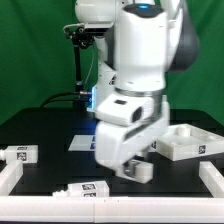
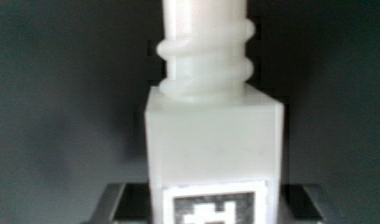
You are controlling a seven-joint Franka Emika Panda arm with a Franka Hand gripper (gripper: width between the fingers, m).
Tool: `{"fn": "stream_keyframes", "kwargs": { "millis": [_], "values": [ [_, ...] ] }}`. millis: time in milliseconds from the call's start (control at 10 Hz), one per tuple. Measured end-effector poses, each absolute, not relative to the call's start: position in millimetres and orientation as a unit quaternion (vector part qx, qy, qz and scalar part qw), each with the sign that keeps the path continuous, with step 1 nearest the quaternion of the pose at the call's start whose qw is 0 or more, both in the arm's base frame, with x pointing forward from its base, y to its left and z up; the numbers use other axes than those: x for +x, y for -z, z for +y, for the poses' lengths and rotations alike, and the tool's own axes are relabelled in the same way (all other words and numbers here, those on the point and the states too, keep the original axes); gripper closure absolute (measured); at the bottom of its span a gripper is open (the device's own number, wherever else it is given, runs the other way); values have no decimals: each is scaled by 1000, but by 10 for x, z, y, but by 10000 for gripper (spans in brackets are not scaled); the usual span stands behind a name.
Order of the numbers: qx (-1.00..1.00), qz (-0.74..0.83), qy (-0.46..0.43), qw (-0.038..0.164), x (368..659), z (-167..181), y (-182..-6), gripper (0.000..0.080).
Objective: Assemble one leg
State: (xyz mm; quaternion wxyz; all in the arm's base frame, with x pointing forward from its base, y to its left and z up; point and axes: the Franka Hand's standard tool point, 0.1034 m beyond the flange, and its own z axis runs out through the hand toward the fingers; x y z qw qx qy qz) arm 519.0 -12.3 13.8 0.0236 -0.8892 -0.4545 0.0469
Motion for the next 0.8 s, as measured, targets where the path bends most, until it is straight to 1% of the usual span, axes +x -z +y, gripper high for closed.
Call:
{"fn": "stream_keyframes", "kwargs": {
  "millis": [200,500,800],
  "values": [
    [-886,-460,-53,21,5107,-508,-130,517],
    [-884,-465,-50,17,5078,-977,-144,515],
    [-890,-453,-51,16,5047,-1129,-131,515]
  ]
}}
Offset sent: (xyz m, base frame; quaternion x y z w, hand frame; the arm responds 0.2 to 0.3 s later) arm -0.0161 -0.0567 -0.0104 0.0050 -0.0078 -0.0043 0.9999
